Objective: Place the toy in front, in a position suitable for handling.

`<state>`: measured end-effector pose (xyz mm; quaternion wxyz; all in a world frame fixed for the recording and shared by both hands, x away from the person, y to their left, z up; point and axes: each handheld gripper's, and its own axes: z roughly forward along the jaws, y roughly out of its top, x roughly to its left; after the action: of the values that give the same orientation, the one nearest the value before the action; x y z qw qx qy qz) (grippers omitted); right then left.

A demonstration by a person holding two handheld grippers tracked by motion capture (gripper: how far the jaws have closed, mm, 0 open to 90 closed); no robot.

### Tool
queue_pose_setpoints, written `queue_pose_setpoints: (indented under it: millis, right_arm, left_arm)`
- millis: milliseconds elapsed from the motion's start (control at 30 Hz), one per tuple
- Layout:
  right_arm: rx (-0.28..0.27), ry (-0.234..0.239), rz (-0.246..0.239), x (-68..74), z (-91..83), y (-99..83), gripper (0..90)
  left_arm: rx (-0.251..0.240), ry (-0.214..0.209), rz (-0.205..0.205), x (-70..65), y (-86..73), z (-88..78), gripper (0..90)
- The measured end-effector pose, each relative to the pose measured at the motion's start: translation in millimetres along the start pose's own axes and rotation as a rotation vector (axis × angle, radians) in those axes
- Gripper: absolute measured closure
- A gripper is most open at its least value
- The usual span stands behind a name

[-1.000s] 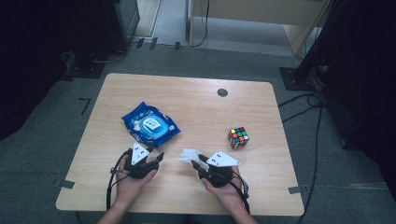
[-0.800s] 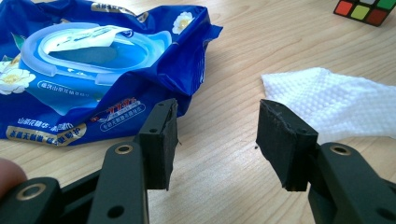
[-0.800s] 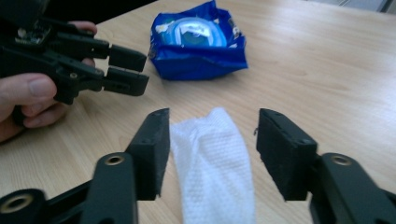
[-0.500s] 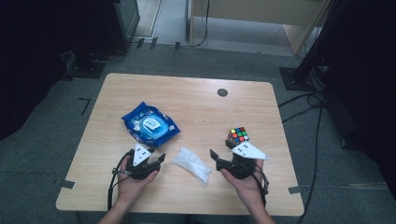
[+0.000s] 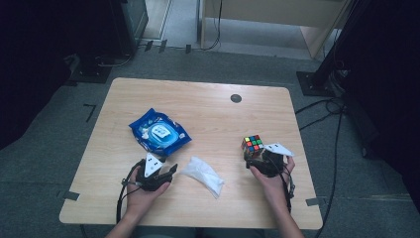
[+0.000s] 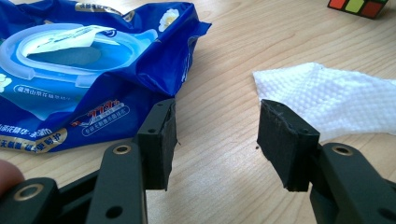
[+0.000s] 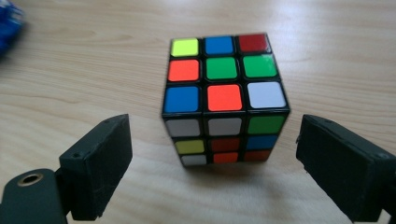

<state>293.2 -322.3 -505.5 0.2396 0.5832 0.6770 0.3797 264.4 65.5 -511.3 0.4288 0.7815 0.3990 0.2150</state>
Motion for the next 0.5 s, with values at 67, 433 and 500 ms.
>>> queue_pose_setpoints:
  millis: [67, 433, 500]
  right_arm:
    - [0.011, -0.020, 0.003, 2.4, 10.8, 0.9, 14.8]
    - [0.016, -0.056, 0.000, 5.6, 21.2, 2.2, 33.9]
    - [0.005, -0.034, -0.004, 6.4, 12.7, 4.9, 34.0]
  left_arm:
    - [0.001, -0.003, -0.001, 0.2, -0.4, -0.5, 47.0]
    - [-0.004, 0.000, 0.011, -2.3, -1.2, -2.6, 46.4]
    - [-0.004, -0.013, 0.005, -5.9, 1.2, -3.3, 46.4]
